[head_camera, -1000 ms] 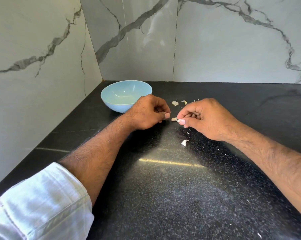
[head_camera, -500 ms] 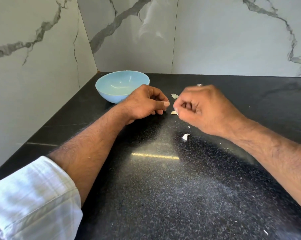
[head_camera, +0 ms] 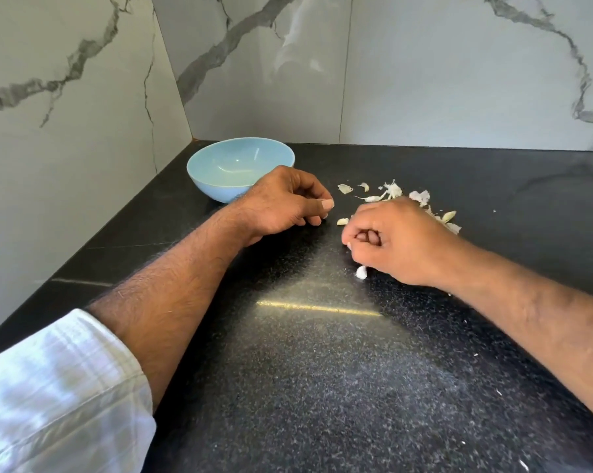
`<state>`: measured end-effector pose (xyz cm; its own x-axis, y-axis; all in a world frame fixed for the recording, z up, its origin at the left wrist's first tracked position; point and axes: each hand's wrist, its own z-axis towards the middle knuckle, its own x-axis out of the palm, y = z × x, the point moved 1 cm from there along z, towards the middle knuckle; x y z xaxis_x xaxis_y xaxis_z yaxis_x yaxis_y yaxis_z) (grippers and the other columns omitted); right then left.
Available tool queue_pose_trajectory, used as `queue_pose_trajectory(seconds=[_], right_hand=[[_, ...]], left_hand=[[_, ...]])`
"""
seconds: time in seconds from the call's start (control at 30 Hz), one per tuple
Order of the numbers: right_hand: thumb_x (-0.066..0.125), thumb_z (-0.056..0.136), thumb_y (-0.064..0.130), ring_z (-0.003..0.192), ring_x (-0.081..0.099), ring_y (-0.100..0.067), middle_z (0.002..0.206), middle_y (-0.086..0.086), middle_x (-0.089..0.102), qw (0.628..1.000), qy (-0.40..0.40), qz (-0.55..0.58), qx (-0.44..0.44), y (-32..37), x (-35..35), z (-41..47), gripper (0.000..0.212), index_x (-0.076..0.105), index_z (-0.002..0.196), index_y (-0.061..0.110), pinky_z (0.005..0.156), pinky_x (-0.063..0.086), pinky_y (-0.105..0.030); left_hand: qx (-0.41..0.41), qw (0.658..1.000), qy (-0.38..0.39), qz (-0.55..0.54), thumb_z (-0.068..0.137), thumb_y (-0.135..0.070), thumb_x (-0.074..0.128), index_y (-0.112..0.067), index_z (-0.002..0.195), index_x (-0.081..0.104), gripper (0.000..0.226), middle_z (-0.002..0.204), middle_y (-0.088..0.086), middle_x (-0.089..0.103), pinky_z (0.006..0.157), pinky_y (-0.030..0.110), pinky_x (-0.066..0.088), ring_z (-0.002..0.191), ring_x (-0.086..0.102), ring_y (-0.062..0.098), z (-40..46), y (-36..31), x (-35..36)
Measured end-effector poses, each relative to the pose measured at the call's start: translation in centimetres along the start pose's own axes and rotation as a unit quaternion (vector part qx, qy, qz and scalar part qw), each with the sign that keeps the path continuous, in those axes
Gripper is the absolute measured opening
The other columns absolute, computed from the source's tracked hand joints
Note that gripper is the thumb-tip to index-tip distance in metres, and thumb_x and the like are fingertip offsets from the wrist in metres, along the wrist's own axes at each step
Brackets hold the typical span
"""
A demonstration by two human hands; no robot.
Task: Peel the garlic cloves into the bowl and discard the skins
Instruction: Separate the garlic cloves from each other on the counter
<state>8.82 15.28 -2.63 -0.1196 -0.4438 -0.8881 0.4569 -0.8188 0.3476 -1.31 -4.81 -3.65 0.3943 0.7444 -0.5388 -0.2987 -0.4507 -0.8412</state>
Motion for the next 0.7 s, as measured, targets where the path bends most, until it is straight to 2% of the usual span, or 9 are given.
queue_pose_trajectory(seconds=[0.07, 0.13, 0.17, 0.23, 0.3, 0.4, 0.47, 0.6, 0.7], right_hand=[[0.071, 0.094, 0.016, 0.076, 0.065, 0.004, 0.083, 0.019, 0.068, 0.999, 0.044, -0.025, 0.014, -0.3, 0.3, -0.1, 0.017, 0.080, 0.085, 0.027, 0.066, 0.050, -0.016], [0.075, 0.095, 0.022, 0.079, 0.067, 0.006, 0.086, 0.021, 0.071, 1.000, 0.007, 0.015, 0.026, -0.7, -0.2, -0.2, 0.012, 0.081, 0.091, 0.031, 0.070, 0.054, -0.015], [0.077, 0.094, 0.022, 0.078, 0.068, 0.005, 0.086, 0.018, 0.074, 0.996, -0.030, 0.073, 0.052, -1.1, -0.6, -0.3, 0.009, 0.081, 0.095, 0.030, 0.071, 0.055, -0.015], [0.080, 0.091, 0.014, 0.072, 0.071, -0.005, 0.084, 0.001, 0.079, 0.957, -0.096, 0.249, 0.111, -2.3, -1.5, -0.3, 0.011, 0.081, 0.099, 0.020, 0.072, 0.059, -0.021], [0.080, 0.088, 0.006, 0.074, 0.071, -0.019, 0.088, -0.015, 0.078, 0.903, -0.111, 0.388, 0.149, -3.1, -1.7, 0.0, 0.013, 0.079, 0.101, 0.009, 0.073, 0.062, -0.029], [0.080, 0.084, 0.009, 0.074, 0.071, -0.021, 0.088, -0.019, 0.077, 0.864, -0.104, 0.462, 0.173, -3.6, -1.4, 0.1, 0.019, 0.077, 0.102, 0.002, 0.072, 0.062, -0.033], [0.080, 0.084, 0.013, 0.073, 0.071, -0.021, 0.087, -0.017, 0.077, 0.869, -0.105, 0.449, 0.178, -3.8, -1.1, 0.2, 0.020, 0.077, 0.101, 0.003, 0.071, 0.061, -0.033], [0.080, 0.091, 0.011, 0.073, 0.074, -0.022, 0.083, -0.011, 0.079, 0.908, -0.111, 0.371, 0.160, -4.0, -1.0, 0.3, 0.007, 0.078, 0.096, 0.008, 0.071, 0.062, -0.034], [0.085, 0.087, 0.012, 0.067, 0.073, -0.018, 0.075, -0.004, 0.078, 0.941, -0.102, 0.294, 0.137, -3.4, -0.7, 0.2, 0.006, 0.078, 0.088, 0.012, 0.065, 0.060, -0.027]], left_hand=[[0.003, 1.000, -0.005, -0.009, 0.099, -0.019, 0.077, -0.013, 0.104, 0.079, 0.008, 0.091, 0.005, 0.081, 0.076, 0.029, 0.057, 0.085, 0.076, 0.016, -0.2, -0.1, -0.1], [0.012, 1.000, -0.013, -0.019, 0.098, -0.017, 0.077, -0.011, 0.103, 0.078, 0.008, 0.088, 0.004, 0.081, 0.073, 0.027, 0.056, 0.082, 0.076, 0.017, -0.5, -0.3, 0.0], [0.021, 0.999, -0.017, -0.025, 0.098, -0.015, 0.078, -0.009, 0.102, 0.078, 0.008, 0.085, 0.003, 0.080, 0.069, 0.024, 0.054, 0.078, 0.074, 0.015, -0.6, -0.4, 0.0], [0.043, 0.998, -0.023, -0.036, 0.095, -0.012, 0.080, -0.006, 0.100, 0.078, 0.008, 0.079, 0.003, 0.078, 0.062, 0.016, 0.050, 0.072, 0.071, 0.013, -0.6, -1.0, 0.4], [0.066, 0.996, -0.023, -0.056, 0.093, -0.010, 0.083, -0.002, 0.098, 0.078, 0.010, 0.077, 0.005, 0.076, 0.060, 0.013, 0.049, 0.070, 0.070, 0.013, -0.6, -1.5, 0.8], [0.088, 0.993, -0.007, -0.077, 0.092, -0.008, 0.083, 0.001, 0.097, 0.078, 0.011, 0.074, 0.008, 0.075, 0.060, 0.015, 0.048, 0.069, 0.068, 0.015, -0.8, -1.9, 1.5], [0.098, 0.992, -0.009, -0.073, 0.092, -0.009, 0.083, -0.001, 0.096, 0.078, 0.010, 0.074, 0.009, 0.076, 0.060, 0.015, 0.047, 0.068, 0.068, 0.015, -0.8, -1.9, 1.8], [0.102, 0.992, -0.026, -0.067, 0.093, -0.009, 0.082, -0.002, 0.095, 0.079, 0.008, 0.079, 0.014, 0.078, 0.060, 0.014, 0.048, 0.070, 0.070, 0.018, -0.8, -1.9, 1.8], [0.079, 0.996, -0.027, -0.030, 0.094, -0.014, 0.082, -0.005, 0.095, 0.079, 0.009, 0.077, 0.006, 0.079, 0.059, 0.012, 0.048, 0.070, 0.071, 0.016, -0.8, -1.8, 1.5]])
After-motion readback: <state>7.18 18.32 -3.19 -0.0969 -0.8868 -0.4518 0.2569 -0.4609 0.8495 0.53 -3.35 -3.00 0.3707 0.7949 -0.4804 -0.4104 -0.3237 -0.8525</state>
